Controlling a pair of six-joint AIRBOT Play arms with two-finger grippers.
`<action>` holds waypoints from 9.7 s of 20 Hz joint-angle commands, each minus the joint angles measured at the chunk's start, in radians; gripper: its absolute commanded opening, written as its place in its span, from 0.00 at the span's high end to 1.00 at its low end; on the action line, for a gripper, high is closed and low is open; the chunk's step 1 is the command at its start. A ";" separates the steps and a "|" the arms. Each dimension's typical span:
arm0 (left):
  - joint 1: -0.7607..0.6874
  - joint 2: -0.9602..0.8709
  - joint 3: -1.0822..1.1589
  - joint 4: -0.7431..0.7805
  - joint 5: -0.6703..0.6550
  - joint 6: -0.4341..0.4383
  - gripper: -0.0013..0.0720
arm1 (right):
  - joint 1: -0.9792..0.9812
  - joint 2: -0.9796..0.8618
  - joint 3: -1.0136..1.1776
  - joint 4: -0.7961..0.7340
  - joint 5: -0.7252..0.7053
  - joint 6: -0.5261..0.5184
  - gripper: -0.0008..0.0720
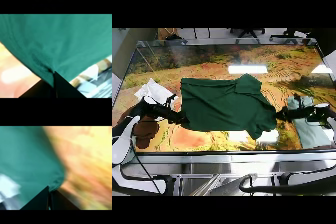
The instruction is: Fold the shirts.
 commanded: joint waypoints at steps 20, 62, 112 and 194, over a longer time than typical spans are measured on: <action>0.408 0.909 0.622 -0.178 0.002 -0.066 0.96 | -0.191 0.633 0.725 0.517 -0.070 -0.174 0.97; -0.013 -0.390 0.847 0.230 -0.121 -0.157 0.16 | 0.219 -0.162 0.445 -0.157 -0.499 -0.142 0.57; 0.032 0.214 -0.204 0.242 -0.057 -0.179 0.96 | 0.027 0.528 -0.397 -0.564 -0.097 0.478 0.97; -0.364 -0.175 0.977 -0.920 -0.136 0.060 0.96 | 0.407 0.162 0.596 -0.080 0.057 0.152 0.97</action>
